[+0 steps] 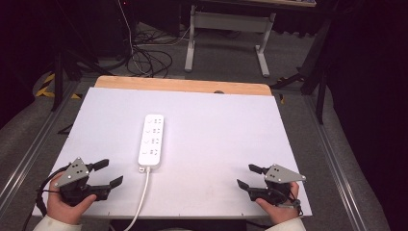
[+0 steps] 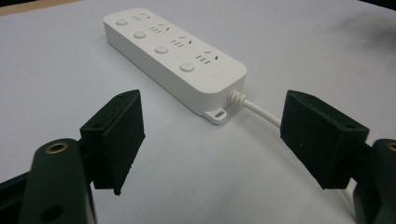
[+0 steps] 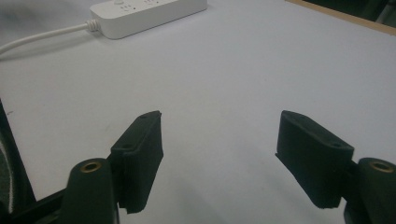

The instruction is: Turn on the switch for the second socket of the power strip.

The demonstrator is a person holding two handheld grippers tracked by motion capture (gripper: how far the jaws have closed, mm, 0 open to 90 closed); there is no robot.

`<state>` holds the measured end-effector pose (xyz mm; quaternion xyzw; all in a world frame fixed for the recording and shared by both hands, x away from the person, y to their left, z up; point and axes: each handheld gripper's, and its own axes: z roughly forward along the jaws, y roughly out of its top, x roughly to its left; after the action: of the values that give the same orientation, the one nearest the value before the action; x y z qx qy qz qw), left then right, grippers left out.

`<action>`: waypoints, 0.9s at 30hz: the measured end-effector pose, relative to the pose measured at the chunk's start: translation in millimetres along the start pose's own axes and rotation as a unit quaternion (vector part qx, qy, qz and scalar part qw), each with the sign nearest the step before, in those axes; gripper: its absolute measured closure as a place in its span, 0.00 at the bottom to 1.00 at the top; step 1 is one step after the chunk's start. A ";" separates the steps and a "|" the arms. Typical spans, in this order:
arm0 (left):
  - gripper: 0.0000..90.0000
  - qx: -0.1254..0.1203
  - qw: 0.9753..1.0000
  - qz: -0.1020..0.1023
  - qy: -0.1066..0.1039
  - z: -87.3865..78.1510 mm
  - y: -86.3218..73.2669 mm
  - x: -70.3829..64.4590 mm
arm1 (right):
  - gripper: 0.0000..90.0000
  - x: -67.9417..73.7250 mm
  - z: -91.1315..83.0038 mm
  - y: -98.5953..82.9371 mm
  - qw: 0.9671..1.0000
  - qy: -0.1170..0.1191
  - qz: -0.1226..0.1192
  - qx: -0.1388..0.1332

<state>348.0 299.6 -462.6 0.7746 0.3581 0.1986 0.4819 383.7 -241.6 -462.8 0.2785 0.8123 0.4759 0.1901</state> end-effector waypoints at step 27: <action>0.31 0.007 1.000 -0.005 0.005 -4.2 6.5 -2.1 | 0.36 -0.3 2.2 -1.0 1.000 0.002 0.001 0.004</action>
<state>346.1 298.8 -454.9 0.7754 0.3658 0.1970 0.4756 385.0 -240.7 -464.8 0.2792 0.8143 0.4734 0.1868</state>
